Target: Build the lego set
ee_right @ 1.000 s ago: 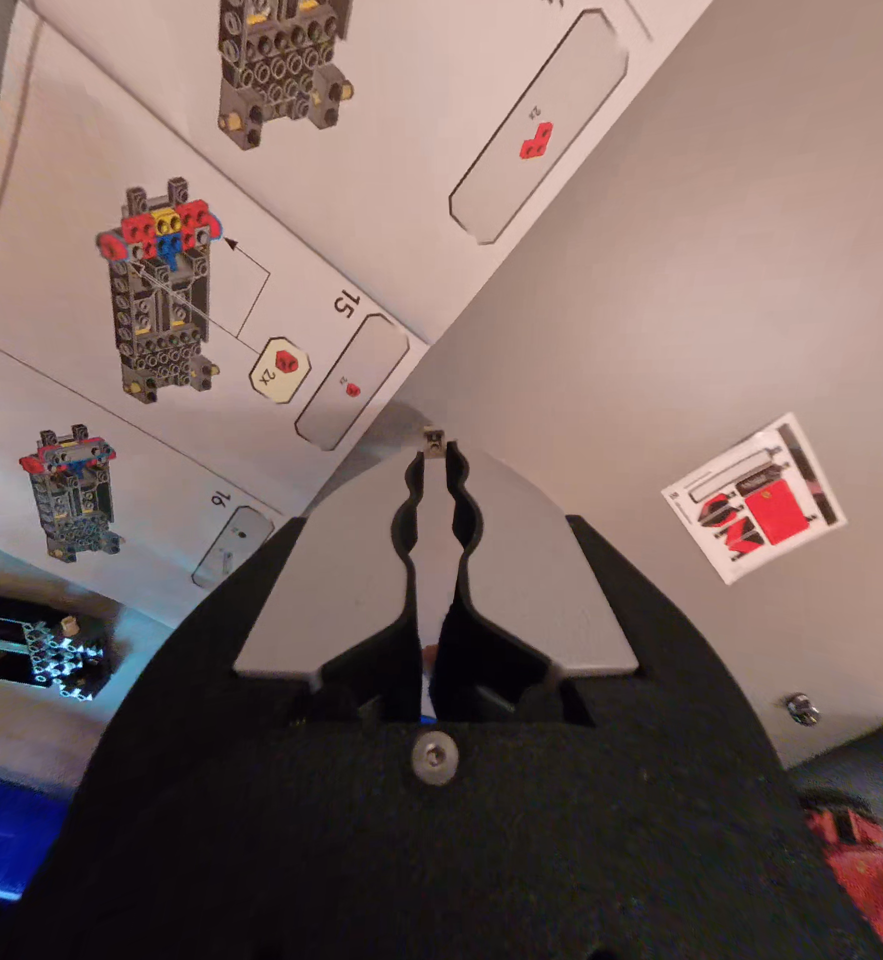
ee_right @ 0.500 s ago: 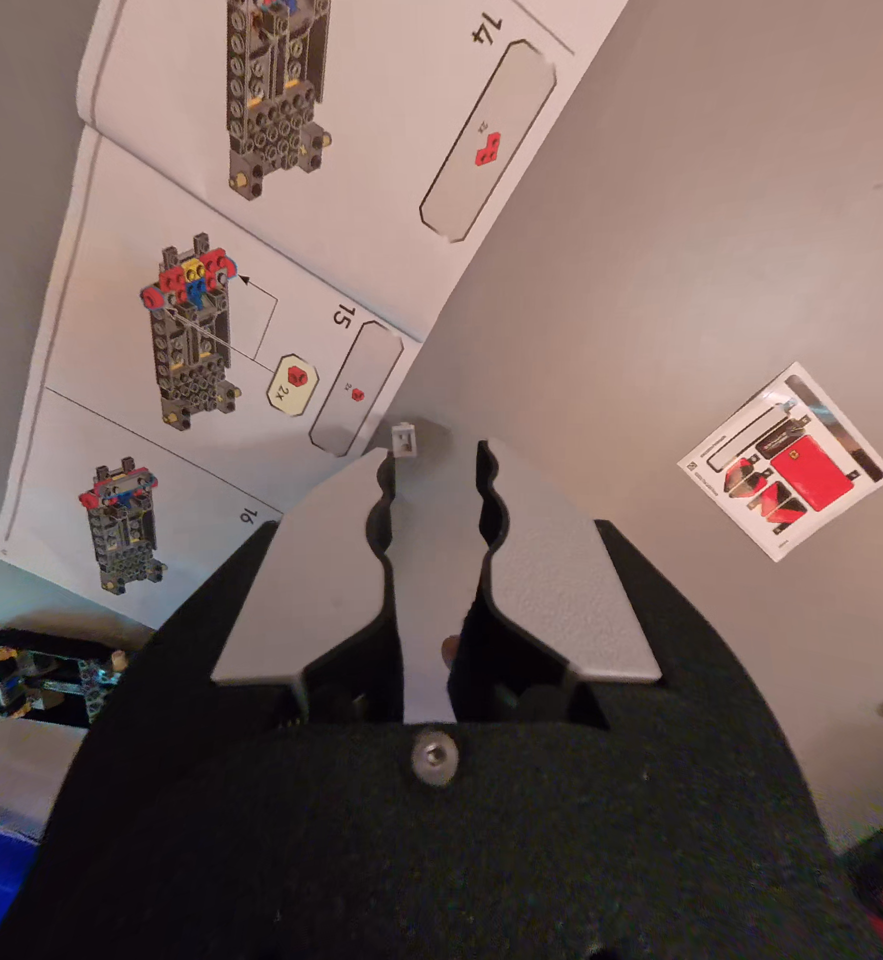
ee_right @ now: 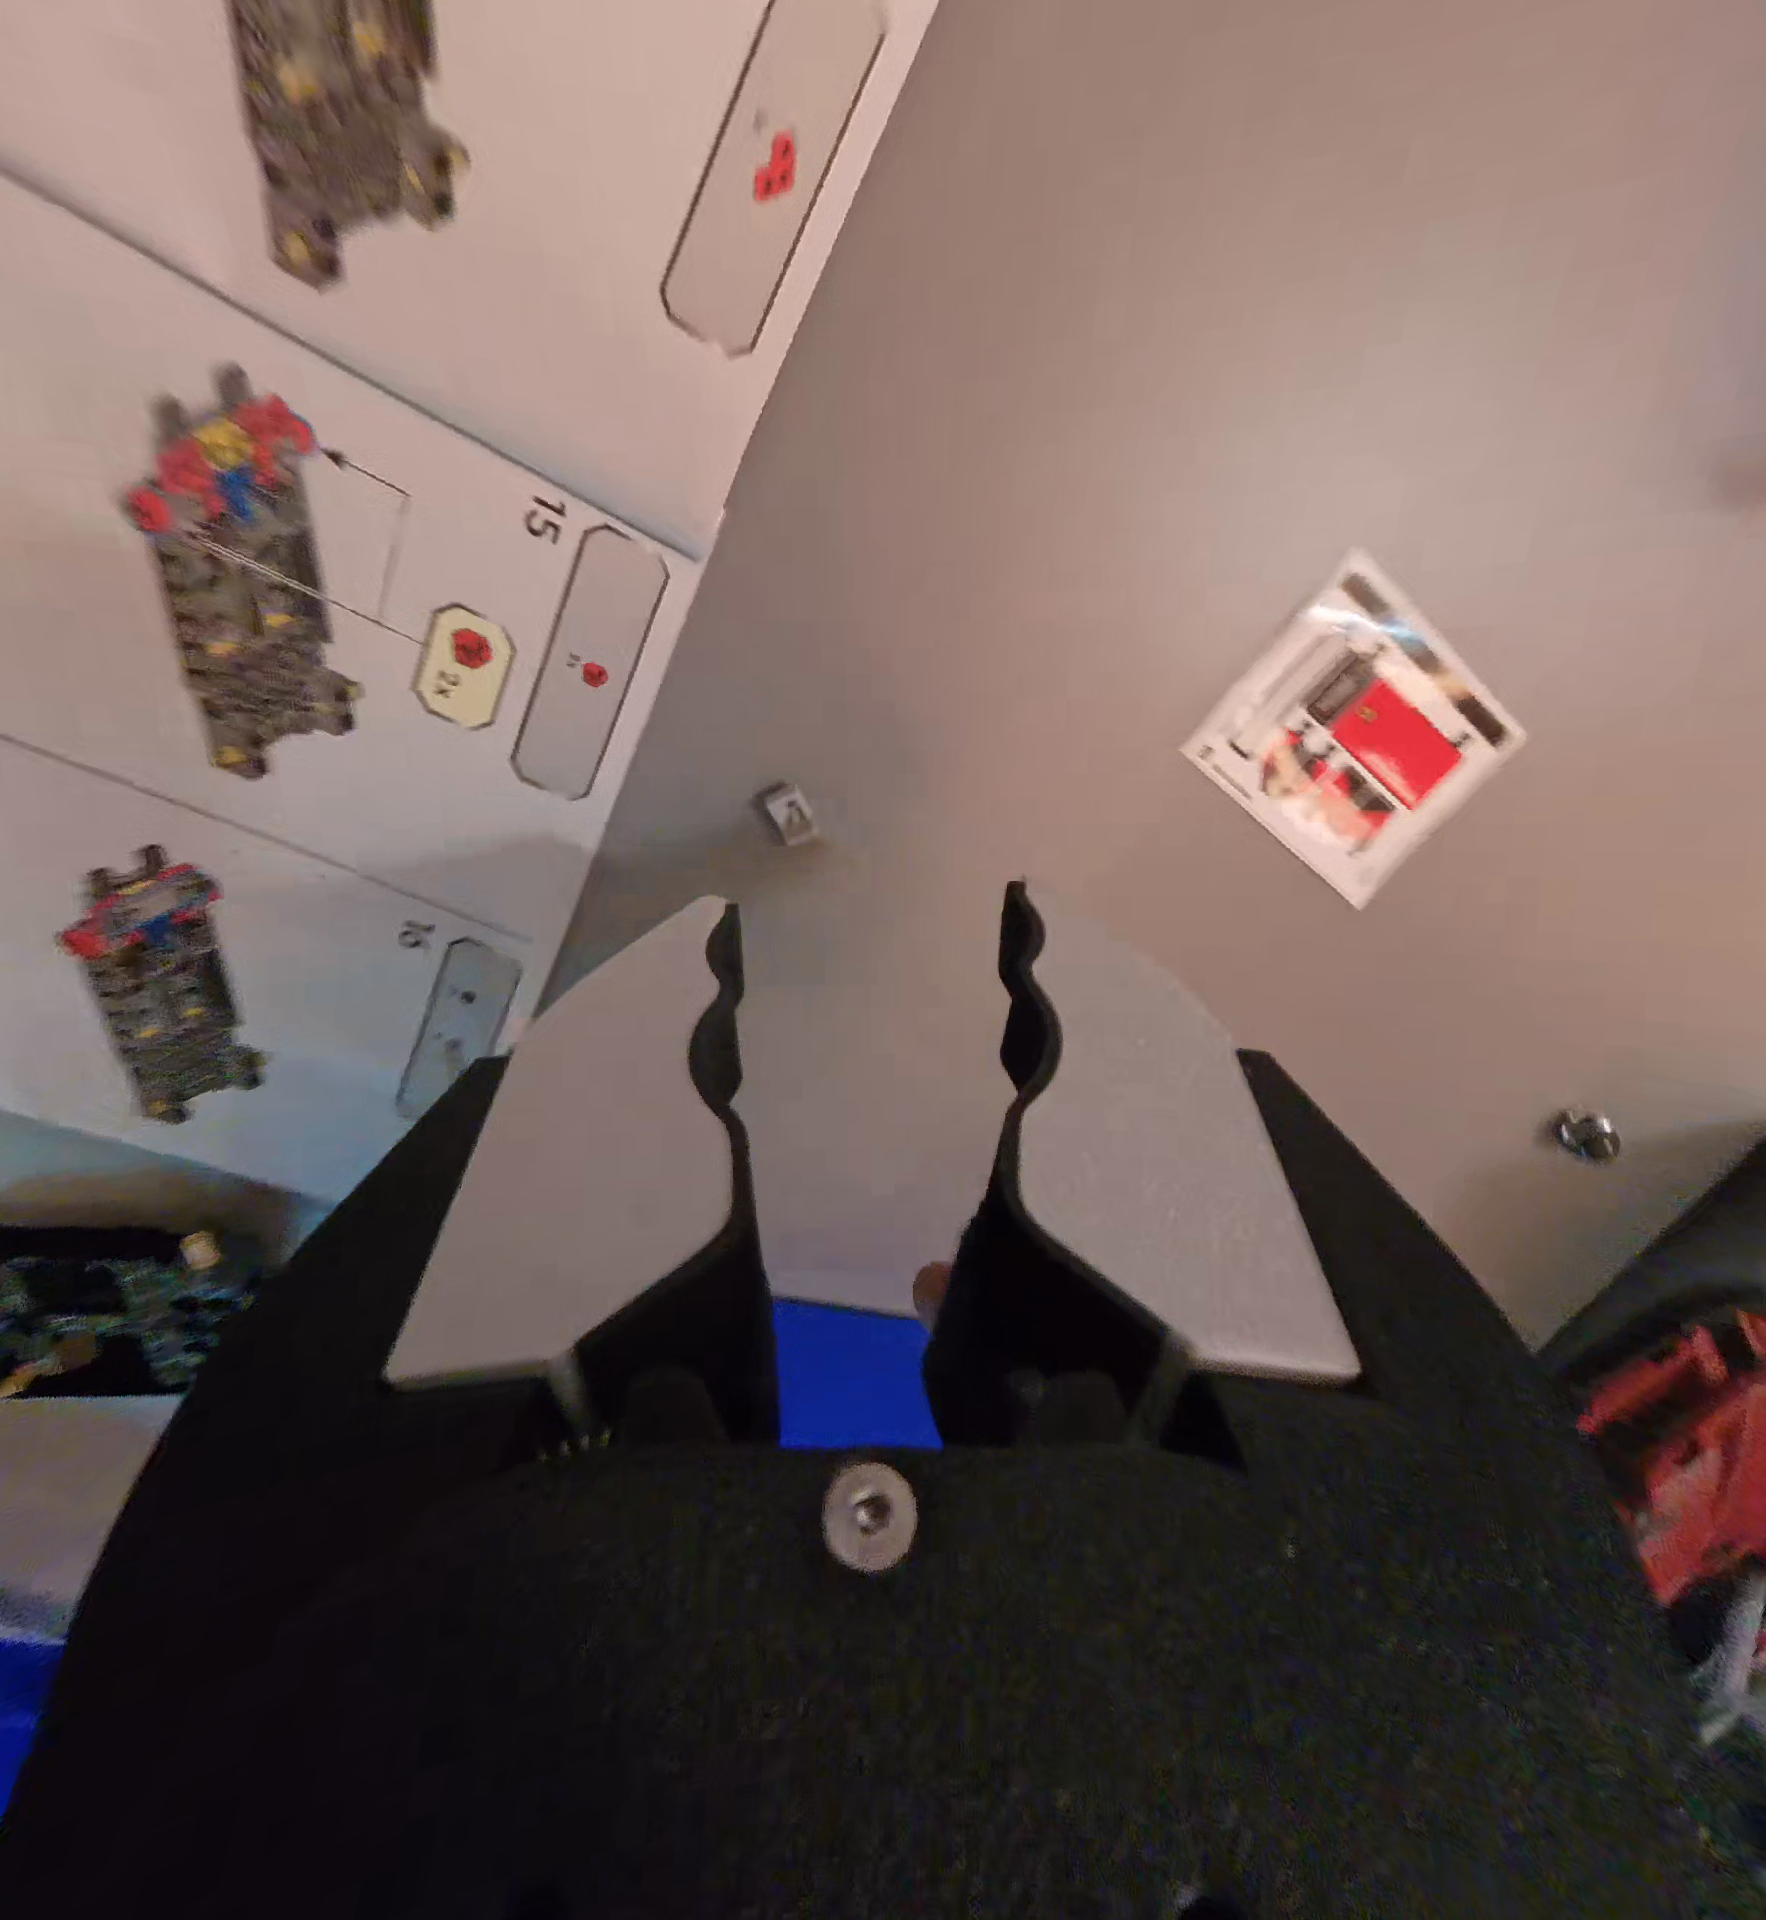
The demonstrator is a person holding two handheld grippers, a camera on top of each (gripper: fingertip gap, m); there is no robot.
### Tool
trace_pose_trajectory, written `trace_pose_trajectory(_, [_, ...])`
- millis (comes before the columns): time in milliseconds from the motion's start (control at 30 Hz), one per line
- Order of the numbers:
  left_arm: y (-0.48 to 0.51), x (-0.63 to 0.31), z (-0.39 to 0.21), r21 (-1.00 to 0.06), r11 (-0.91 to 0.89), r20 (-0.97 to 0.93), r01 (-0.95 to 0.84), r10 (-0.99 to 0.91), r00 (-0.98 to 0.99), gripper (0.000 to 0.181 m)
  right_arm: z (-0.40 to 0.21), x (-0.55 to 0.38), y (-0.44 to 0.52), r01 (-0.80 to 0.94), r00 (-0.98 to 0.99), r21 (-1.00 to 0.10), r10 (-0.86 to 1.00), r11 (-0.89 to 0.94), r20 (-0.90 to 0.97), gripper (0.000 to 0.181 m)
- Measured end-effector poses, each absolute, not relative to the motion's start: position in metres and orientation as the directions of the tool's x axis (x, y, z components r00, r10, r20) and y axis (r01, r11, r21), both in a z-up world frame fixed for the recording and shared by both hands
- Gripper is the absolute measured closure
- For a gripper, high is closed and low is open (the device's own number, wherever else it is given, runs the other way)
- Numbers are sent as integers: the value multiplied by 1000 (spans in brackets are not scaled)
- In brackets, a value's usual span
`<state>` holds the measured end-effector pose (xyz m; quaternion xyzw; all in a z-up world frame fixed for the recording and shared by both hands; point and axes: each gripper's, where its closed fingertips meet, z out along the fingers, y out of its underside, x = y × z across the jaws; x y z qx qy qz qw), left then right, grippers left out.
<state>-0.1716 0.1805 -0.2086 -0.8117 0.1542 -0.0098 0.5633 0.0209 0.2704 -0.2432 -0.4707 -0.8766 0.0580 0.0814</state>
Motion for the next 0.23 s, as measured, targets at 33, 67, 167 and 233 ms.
trace_pose_trajectory(33, [182, -171, -209, -918, -321, -151, -235, -264, 952, 165, -226, 23, 273, 826, -511, -220, 854, 519, 95, 133])
trace_pose_trajectory(67, [183, -169, -209, -919, -322, -142, -227, -268, 953, 165, -207, 27, 276, 832, -475, -266, 873, 486, 108, 133])
trace_pose_trajectory(167, [190, -160, -205, -934, -304, -96, -188, -291, 952, 165, -151, 48, 293, 834, -343, -403, 927, 376, 155, 122])
trace_pose_trajectory(233, [196, -153, -199, -944, -283, -73, -167, -314, 947, 165, -126, 73, 303, 825, -264, -474, 951, 309, 161, 122])
